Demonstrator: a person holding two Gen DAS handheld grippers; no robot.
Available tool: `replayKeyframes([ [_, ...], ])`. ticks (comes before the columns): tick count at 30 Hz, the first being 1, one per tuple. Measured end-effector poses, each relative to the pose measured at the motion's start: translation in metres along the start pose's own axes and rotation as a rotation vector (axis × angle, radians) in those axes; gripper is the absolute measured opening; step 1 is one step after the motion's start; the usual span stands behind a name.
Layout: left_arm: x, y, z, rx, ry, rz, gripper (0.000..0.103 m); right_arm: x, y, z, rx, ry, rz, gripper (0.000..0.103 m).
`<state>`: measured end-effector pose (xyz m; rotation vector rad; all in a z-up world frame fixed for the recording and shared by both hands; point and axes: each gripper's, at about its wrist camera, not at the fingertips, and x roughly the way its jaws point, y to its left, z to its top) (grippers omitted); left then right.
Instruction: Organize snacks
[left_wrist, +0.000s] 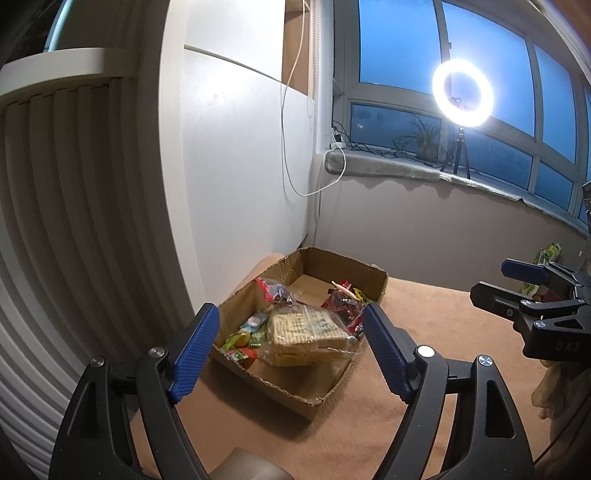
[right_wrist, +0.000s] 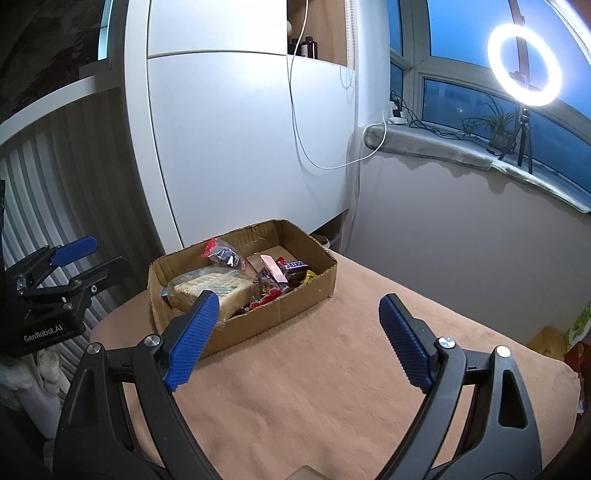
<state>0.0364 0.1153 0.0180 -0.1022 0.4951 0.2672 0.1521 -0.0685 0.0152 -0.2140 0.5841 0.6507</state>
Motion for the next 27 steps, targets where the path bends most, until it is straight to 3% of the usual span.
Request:
replayKeyframes([
  [27, -0.0087, -0.0011, 0.0, -0.002, -0.011, 0.005, 0.08, -0.006, -0.0036, -0.0023, 0.009, -0.004, 0.001, 0.091],
])
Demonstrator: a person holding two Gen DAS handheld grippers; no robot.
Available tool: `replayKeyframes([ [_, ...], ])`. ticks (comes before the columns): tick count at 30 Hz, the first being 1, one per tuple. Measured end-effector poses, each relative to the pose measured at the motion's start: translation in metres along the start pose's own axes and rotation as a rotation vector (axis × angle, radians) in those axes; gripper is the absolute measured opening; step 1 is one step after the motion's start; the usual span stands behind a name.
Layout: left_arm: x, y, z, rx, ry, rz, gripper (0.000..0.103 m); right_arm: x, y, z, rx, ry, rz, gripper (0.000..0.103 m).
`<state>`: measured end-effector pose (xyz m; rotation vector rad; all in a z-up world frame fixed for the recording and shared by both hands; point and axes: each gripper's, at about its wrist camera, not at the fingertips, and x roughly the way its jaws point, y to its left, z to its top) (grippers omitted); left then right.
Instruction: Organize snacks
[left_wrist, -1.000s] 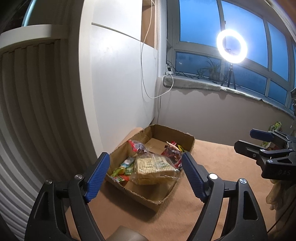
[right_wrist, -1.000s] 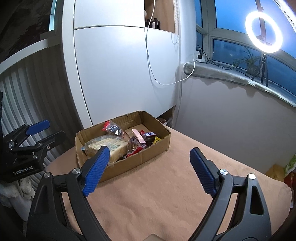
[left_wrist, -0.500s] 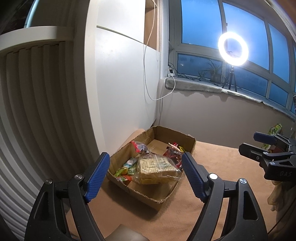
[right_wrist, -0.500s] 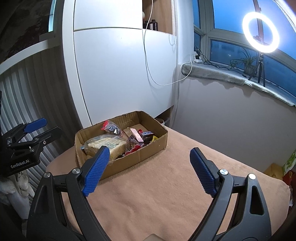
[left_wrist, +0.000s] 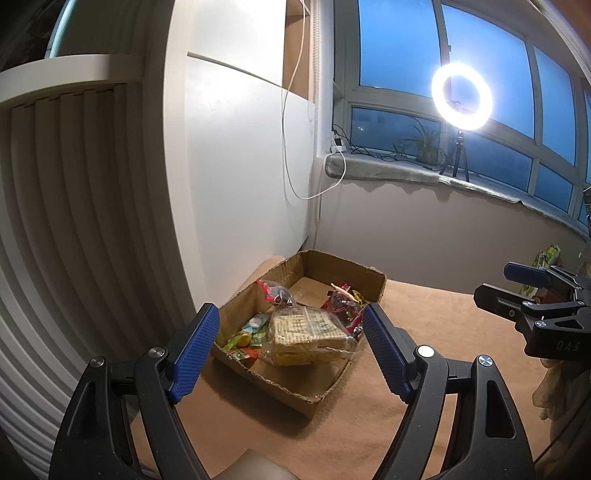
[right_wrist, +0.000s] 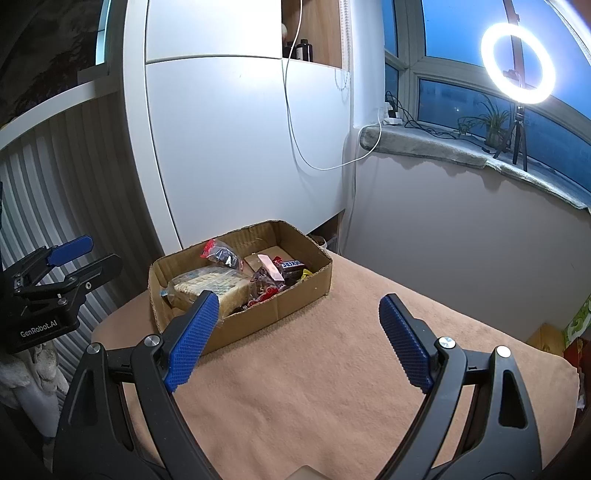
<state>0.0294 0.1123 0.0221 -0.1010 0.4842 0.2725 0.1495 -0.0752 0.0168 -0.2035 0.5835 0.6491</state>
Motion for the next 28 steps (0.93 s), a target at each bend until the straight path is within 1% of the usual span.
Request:
replayKeyframes([
  [21, 0.0001, -0.0019, -0.0019, 0.004, 0.0, 0.0, 0.08, 0.0011, -0.001, -0.0045, 0.008, 0.009, -0.004, 0.091],
  [28, 0.0018, -0.0054, -0.0036, 0.016, 0.005, -0.013, 0.08, 0.0042, -0.0018, -0.0061, 0.014, 0.016, -0.013, 0.091],
])
